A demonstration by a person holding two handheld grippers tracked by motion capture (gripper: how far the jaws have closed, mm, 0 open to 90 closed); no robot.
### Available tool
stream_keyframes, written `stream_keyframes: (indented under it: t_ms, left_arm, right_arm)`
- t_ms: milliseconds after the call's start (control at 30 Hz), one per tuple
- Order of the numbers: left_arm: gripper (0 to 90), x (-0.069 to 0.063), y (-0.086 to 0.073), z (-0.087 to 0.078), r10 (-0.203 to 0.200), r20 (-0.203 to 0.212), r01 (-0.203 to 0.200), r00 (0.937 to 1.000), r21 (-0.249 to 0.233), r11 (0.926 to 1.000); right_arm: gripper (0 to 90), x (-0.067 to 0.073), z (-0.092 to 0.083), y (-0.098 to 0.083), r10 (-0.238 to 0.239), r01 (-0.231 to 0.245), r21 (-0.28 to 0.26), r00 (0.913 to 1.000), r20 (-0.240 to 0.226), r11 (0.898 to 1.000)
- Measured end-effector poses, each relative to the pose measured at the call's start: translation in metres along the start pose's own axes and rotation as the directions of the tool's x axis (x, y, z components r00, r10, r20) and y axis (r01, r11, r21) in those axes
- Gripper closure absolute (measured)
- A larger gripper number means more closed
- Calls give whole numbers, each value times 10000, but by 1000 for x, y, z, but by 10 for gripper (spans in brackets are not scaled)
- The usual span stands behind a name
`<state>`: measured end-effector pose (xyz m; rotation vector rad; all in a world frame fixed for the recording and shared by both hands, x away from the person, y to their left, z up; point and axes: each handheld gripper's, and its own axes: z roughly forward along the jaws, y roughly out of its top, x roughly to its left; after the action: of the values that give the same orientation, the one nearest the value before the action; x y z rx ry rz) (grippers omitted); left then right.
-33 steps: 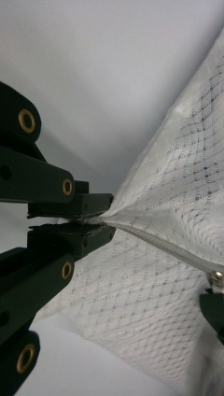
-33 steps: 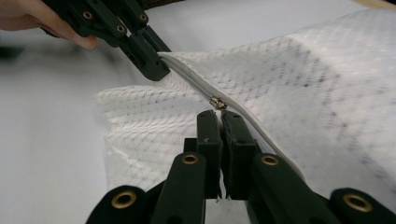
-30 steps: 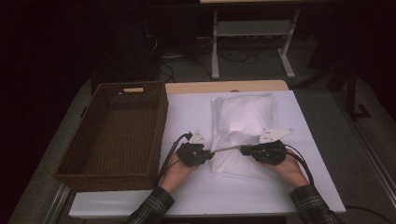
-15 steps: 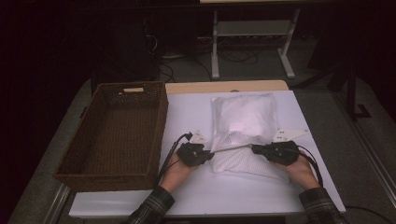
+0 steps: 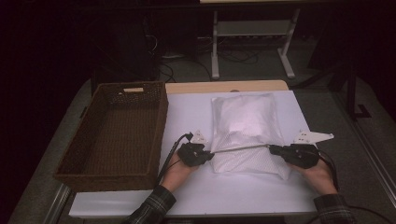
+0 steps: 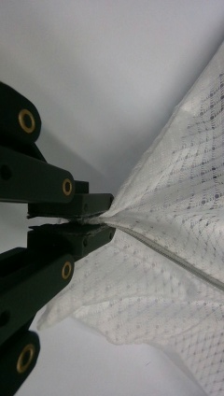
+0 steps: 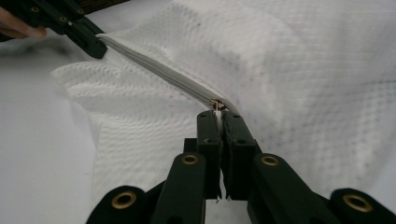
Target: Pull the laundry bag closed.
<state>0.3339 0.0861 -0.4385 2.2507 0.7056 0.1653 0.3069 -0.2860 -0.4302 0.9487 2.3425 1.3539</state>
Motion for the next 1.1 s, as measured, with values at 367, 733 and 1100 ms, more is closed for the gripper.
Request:
stream_keyframes:
  t_ms: [367, 733, 1100]
  left_arm:
    - [852, 0, -1, 1, 12, -49, -11, 10000, 53, 10000]
    - [851, 0, -1, 1, 8, -79, -7, 10000, 136, 9999]
    - [521, 2, -4, -3, -271, 102, 273, 9996, -148, 9995]
  right_arm:
    - [861, -10, -27, -15, 453, -443, -153, 9961, 758, 9989]
    - [862, -18, -40, -27, 849, -843, -104, 9870, 1367, 9964]
    - [620, -20, -41, -27, 1190, -1123, -580, 9845, 1289, 9920]
